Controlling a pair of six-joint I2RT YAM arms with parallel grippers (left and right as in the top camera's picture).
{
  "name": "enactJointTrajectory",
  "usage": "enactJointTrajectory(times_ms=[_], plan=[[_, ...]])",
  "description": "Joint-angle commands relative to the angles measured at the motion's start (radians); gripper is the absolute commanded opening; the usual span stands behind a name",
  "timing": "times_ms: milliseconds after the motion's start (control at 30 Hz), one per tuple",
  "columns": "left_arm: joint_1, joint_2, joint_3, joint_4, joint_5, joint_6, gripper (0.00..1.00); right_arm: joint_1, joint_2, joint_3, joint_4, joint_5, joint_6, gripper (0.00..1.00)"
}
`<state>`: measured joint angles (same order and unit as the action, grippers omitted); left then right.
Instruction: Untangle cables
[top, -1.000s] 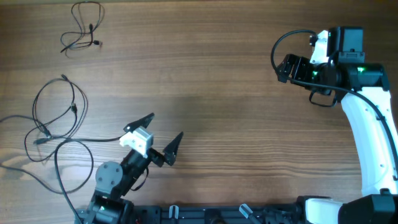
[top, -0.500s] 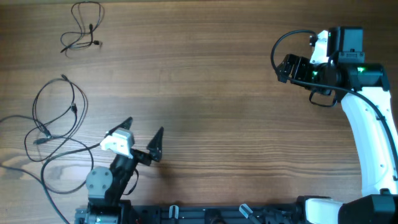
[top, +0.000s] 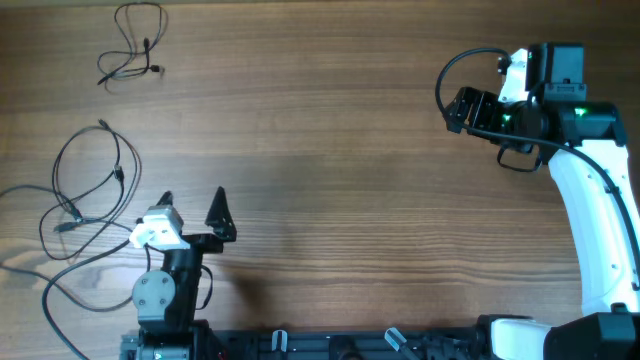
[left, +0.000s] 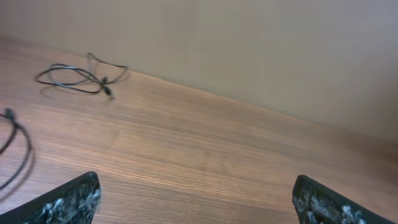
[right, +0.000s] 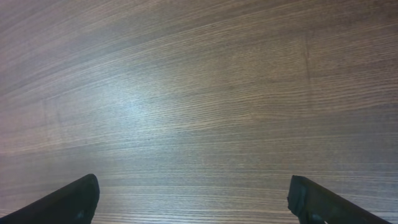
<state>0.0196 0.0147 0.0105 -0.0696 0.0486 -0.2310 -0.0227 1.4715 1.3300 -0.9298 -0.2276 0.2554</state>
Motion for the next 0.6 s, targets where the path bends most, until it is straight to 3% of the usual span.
enactJointTrajectory(times_ms=[0,567], plan=[[0.01,-0.012,-0.005,-0.01,-0.039,0.015,1.0,-0.001,0.011,-0.005,0.002,0.002,-0.016,1.0],[0.011,-0.011,-0.005,-0.007,-0.032,0.044,1.0,-0.001,0.011,-0.005,0.002,0.002,-0.016,1.0]])
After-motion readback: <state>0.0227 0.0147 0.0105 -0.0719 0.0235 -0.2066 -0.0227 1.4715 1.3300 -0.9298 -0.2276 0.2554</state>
